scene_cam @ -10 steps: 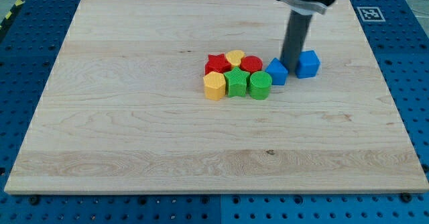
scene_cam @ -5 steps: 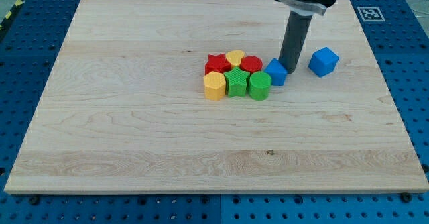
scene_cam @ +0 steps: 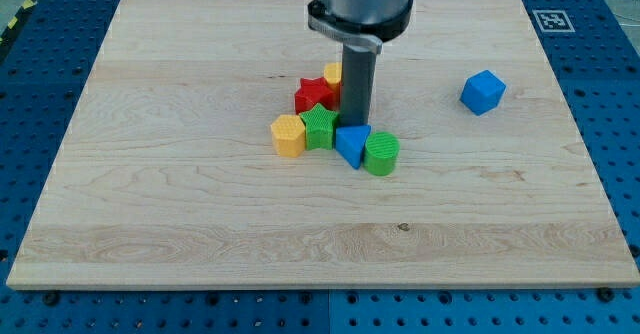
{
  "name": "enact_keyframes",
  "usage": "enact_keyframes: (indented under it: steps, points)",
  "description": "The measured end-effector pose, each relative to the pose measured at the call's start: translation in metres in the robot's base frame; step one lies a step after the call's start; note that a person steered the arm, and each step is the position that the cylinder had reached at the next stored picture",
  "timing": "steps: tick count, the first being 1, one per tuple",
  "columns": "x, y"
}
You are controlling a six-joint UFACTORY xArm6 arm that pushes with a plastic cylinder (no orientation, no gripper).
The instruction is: Place the green circle at the bottom right
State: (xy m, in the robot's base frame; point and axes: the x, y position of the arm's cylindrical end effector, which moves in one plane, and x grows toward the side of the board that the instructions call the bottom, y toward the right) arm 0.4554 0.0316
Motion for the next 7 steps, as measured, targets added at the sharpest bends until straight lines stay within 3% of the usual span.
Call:
enact_keyframes:
  steps: [1, 2, 4, 6, 7]
  points:
    - [0.037, 0.016]
    - [0.050, 0.082]
    - [0.048, 0.111]
    - [0.078, 0.198]
    - [0.067, 0.188]
